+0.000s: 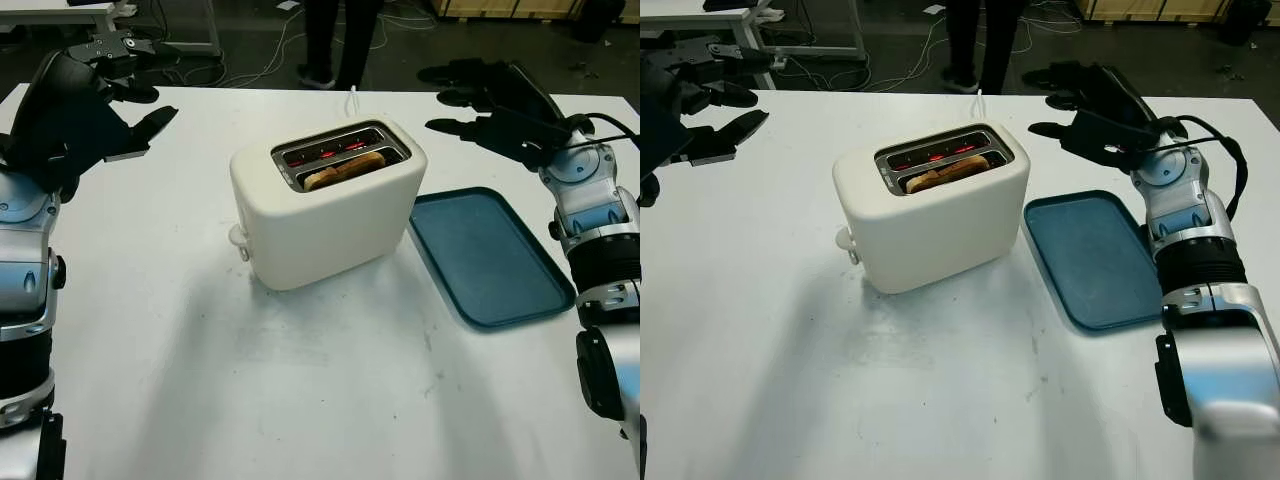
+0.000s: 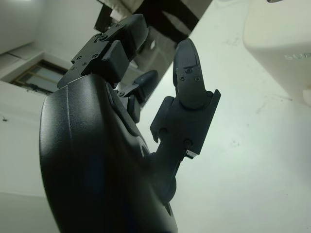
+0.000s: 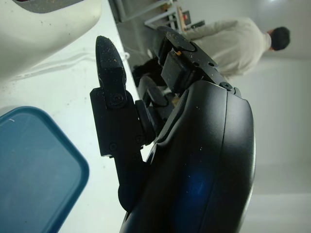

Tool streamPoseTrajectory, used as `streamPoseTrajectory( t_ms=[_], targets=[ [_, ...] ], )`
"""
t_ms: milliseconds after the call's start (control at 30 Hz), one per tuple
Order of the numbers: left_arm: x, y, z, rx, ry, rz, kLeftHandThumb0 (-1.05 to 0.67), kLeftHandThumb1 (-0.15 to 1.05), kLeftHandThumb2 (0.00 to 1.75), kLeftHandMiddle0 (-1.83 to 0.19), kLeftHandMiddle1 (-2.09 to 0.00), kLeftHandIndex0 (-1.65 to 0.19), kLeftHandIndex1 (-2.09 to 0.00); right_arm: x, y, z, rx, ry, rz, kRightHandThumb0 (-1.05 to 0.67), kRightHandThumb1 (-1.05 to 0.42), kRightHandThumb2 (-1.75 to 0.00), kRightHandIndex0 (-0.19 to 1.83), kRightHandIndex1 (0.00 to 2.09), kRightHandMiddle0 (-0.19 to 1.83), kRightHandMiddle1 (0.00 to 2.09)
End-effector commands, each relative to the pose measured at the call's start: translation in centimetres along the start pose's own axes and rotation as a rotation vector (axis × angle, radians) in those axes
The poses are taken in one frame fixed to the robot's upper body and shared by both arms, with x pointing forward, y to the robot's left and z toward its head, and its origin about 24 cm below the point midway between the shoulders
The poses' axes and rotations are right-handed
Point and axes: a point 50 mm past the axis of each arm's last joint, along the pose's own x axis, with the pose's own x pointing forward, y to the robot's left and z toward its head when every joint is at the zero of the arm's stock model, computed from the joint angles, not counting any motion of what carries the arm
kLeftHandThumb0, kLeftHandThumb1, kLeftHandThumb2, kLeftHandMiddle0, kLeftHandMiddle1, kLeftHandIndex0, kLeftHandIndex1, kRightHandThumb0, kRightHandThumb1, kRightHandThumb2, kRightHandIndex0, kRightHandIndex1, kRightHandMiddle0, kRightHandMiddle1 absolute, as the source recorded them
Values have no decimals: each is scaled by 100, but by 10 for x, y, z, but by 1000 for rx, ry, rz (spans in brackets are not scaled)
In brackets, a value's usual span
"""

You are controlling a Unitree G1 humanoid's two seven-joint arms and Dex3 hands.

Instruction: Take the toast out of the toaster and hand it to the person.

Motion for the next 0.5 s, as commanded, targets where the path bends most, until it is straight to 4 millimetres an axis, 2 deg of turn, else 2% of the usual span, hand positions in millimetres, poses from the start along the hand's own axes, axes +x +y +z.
streamPoseTrajectory(
  t_ms=[0, 233, 467],
  targets=[
    [-4, -4, -1, -19, 4, -15, -37, 81, 43, -21, -97, -43, -43, -4, -2, -4, 48, 11, -25, -35, -92, -12, 59, 0, 56, 0],
    [-9, -8, -2, -41, 21, -34, -38, 85, 38, -18, -95, -40, -43, -14, 0, -12, 89, 22, -55, -32, -92, -12, 62, 2, 56, 1],
    [-8, -9, -1, -70, 26, -44, -38, 87, 35, -15, -95, -38, -43, -16, -2, -14, 119, 28, -66, -34, -92, -12, 62, 1, 56, 0]
  ],
)
